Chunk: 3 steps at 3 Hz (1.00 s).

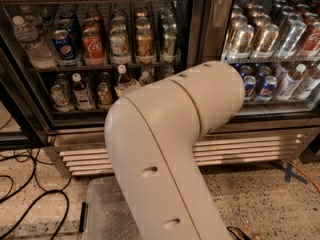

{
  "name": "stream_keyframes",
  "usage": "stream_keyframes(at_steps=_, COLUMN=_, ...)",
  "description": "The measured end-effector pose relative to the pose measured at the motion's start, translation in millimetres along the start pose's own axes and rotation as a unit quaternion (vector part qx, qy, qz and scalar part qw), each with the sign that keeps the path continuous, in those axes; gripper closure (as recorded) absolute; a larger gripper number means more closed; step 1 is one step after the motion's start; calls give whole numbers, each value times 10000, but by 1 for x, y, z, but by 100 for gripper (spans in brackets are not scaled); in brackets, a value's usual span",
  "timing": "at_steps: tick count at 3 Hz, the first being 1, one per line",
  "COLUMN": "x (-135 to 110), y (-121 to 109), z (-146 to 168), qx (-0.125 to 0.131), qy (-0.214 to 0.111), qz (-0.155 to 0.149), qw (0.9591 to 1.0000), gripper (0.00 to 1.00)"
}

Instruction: Pick blue plastic bottle from bottom shelf of fridge

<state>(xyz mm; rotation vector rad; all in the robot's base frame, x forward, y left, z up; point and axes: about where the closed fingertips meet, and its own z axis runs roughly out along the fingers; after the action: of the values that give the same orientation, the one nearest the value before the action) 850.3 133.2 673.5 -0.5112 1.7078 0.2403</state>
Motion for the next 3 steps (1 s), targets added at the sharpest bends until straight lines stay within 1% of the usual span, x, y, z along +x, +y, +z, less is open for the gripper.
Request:
stream_keyframes(at_steps=1, x=-16, y=2, z=-18, qx=88, qy=40, qz=-10, qw=10000, gripper=100)
stream_keyframes(at_steps=2, x=-26, y=4, z=-39, qx=187, qy=156, qz=43, qw=9997, gripper=100)
stream_keyframes(at_steps=3, x=-25, y=9, z=-65, qx=325, qy=418, qz=210, qw=9984, gripper=100)
